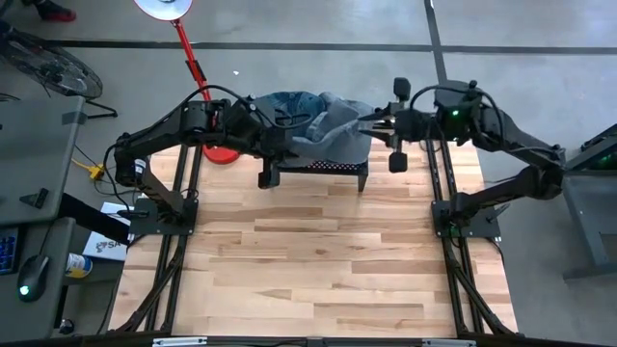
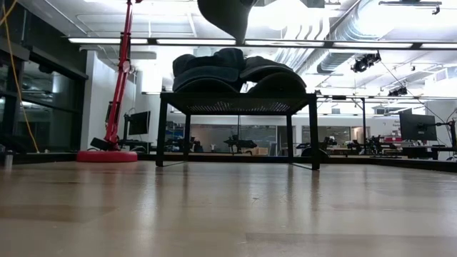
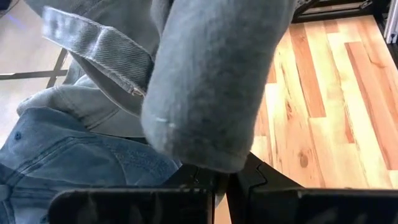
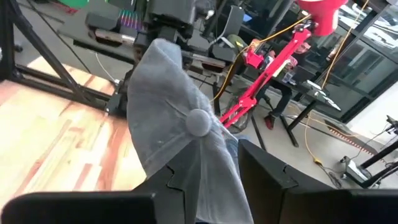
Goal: Pick & Place hat
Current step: Stack the gray cap on top of the gray cap on the shelf
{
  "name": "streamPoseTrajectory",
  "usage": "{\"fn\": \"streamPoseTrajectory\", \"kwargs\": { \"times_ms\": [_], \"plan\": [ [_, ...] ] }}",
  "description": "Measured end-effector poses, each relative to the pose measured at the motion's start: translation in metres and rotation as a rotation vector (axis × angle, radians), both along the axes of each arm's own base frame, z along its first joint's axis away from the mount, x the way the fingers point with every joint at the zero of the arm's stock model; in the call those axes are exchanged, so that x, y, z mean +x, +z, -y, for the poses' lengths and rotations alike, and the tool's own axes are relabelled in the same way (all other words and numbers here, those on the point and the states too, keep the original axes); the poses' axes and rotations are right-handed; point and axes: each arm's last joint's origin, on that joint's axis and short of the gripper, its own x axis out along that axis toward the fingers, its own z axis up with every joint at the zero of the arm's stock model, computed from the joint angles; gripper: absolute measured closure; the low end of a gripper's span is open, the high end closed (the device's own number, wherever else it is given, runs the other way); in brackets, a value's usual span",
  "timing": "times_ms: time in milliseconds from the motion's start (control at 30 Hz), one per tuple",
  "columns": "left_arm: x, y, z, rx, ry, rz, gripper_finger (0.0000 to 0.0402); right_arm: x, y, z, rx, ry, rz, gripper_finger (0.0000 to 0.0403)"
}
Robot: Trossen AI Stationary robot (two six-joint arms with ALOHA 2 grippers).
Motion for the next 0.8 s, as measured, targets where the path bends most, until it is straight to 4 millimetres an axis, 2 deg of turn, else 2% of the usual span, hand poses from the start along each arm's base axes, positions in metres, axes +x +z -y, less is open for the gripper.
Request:
{"fn": "streamPoseTrajectory", "kwargs": {
  "times_ms": [167,500,800],
  "plan": [
    [0.0,0.0,0.0,-0.006,0.004,0.0,0.0396,0.009,-0.006,0.001,-0.012,-0.019,-0.036,0.0285],
    [0.0,-0.001,0.0,-0.011,0.007,-0.006,0.0396,0.014,-0.006,-0.004,-0.029,-0.06,-0.03,0.0179],
    [0.0,0.0,0.0,-0.012,0.008,-0.002,0.0396,0.041,-0.02,-0.005,-0.052,-0.069,-0.085,0.017]
  ]
}}
